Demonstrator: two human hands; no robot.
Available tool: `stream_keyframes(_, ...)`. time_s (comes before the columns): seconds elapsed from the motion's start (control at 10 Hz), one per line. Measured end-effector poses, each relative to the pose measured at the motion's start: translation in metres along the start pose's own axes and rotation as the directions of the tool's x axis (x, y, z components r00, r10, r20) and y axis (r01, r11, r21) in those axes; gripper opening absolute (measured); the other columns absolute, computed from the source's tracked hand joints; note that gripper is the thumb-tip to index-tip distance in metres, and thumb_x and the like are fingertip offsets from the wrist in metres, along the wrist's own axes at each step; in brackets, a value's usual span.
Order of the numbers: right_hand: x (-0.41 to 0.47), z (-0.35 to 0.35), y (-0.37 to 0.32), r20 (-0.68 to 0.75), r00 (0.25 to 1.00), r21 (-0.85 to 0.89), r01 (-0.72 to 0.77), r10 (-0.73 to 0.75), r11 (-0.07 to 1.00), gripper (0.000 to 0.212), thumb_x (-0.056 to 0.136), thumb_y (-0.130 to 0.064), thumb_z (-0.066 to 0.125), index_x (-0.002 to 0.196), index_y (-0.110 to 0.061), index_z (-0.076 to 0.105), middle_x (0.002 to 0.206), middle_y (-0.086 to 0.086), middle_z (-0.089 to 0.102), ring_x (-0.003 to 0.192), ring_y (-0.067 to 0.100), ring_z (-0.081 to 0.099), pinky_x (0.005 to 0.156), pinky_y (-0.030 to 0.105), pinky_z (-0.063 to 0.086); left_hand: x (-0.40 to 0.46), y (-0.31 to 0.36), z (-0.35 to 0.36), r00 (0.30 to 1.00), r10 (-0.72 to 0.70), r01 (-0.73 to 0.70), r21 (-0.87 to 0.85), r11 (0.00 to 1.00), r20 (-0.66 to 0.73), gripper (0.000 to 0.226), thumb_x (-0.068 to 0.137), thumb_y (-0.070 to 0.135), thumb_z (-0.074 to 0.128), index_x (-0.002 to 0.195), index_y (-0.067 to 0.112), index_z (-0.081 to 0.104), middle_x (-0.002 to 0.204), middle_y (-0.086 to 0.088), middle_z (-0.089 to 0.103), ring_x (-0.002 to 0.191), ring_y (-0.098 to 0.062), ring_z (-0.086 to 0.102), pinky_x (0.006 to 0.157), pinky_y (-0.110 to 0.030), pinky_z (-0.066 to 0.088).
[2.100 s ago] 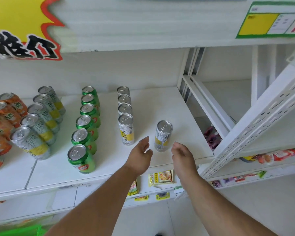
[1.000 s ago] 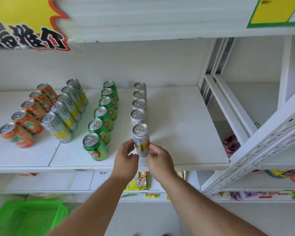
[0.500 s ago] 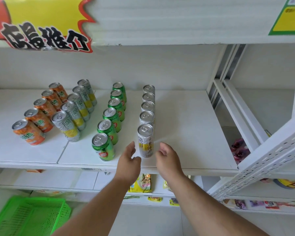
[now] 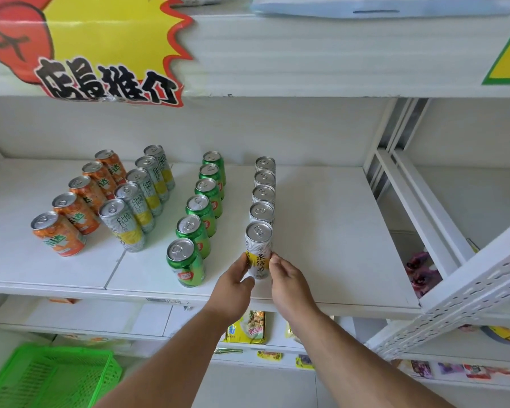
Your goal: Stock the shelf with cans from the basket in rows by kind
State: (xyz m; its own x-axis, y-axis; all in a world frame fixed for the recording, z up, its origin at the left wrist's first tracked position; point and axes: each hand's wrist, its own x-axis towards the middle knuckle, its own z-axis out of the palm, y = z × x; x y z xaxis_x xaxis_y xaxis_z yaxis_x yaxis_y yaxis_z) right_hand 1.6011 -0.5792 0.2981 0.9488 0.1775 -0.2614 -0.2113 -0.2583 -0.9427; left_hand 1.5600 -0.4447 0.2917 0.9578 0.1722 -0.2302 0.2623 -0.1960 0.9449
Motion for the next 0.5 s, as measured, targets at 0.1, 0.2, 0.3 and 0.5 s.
stream_keyframes(0.1, -0.0008, 0.0002, -0.002, -0.016, 1.0, 0.002, 0.0, 0.0, 1.0, 0.043, 0.11, -0.04, 0.04, 0.146, -0.025, 0.059, 0.147, -0.006, 0.06, 0.136, 0.01, 0.053, 0.112, 0.025, 0.039, 0.005, 0.0008, 0.0009, 1.0, 0.012, -0.013, 0.014, 1.0, 0.028, 0.074, 0.081, 0.007, 0.047, 0.148, 0.038, 0.044, 0.142, 0.026, 0.053, 0.137, 0.006, 0.041, 0.122, -0.037, 0.027)
stream_keyframes(0.2, 0.0001, -0.0002, -0.0007, -0.018, 1.0, 0.014, -0.001, 0.001, 1.0, 0.043, 0.11, -0.041, 0.04, 0.145, -0.026, 0.06, 0.147, -0.007, 0.061, 0.135, 0.009, 0.054, 0.113, 0.026, 0.04, 0.0054, -0.0004, 0.0023, 1.0, 0.007, -0.007, 0.009, 1.0, 0.019, 0.075, 0.083, 0.004, 0.047, 0.15, 0.036, 0.042, 0.144, 0.025, 0.052, 0.137, 0.008, 0.04, 0.123, -0.036, 0.026)
stream_keyframes(0.3, 0.001, -0.0014, -0.0001, -0.021, 1.0, 0.031, 0.008, -0.008, 0.999, 0.043, 0.11, -0.039, 0.041, 0.146, -0.025, 0.059, 0.147, -0.007, 0.06, 0.136, 0.01, 0.053, 0.113, 0.025, 0.038, 0.0055, -0.0016, 0.0049, 1.0, -0.009, 0.009, -0.001, 1.0, -0.008, 0.074, 0.088, -0.005, 0.048, 0.149, 0.036, 0.043, 0.142, 0.024, 0.054, 0.135, 0.01, 0.042, 0.121, -0.032, 0.027)
stream_keyframes(0.5, 0.0025, -0.0027, 0.0029, -0.049, 0.999, 0.041, -0.022, 0.024, 0.999, 0.042, 0.11, -0.037, 0.043, 0.143, -0.021, 0.061, 0.141, -0.009, 0.062, 0.131, 0.011, 0.055, 0.113, 0.028, 0.04, -0.0021, 0.0052, 0.0078, 0.997, -0.063, 0.062, -0.026, 0.998, -0.045, 0.071, 0.092, -0.002, 0.051, 0.151, 0.036, 0.039, 0.141, 0.022, 0.052, 0.136, 0.004, 0.042, 0.113, -0.024, 0.03)
